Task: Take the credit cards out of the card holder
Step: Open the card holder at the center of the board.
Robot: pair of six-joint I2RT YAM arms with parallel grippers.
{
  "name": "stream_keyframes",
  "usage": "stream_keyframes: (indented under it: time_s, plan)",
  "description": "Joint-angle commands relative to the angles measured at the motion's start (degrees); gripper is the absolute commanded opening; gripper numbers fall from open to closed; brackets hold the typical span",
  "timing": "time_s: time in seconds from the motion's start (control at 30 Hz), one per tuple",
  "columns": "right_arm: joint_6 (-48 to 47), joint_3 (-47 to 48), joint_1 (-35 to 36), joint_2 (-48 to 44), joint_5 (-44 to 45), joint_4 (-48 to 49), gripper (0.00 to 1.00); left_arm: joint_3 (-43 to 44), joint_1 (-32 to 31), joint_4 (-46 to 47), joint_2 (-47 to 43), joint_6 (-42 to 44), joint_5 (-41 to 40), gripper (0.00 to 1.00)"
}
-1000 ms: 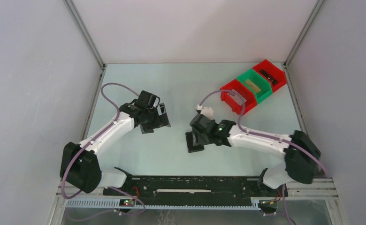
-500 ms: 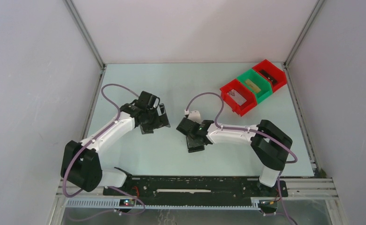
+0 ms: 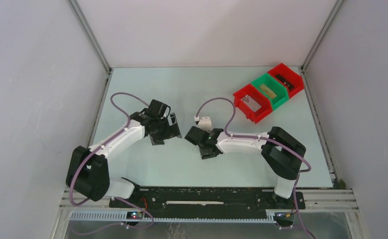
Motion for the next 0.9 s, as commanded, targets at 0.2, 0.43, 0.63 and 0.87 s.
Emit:
stream_keyframes:
  time_s: [0.2, 0.43, 0.63, 0.87]
  plan:
    - [-1.96, 0.10, -0.78, -3.96, 6.72, -0.90, 0.46, 1.07, -0.27, 1.72, 1.59, 0.13, 1.82, 0.93]
    - [-2.24, 0.09, -3.34, -4.07, 4.59, 0.50, 0.47, 1.10, -0.58, 2.06, 2.49, -0.12, 2.56, 0.92]
    - [-2.74, -0.36, -5.47, -3.15, 1.55, 1.43, 0.49, 1.48, -0.75, 2.07, 3.22, -0.05, 2.84, 0.92]
    - [-0.57, -4.75, -7.75, -3.27, -4.15, 4.80, 0.48, 1.68, -1.02, 2.07, 3.93, -0.14, 3.00, 0.92]
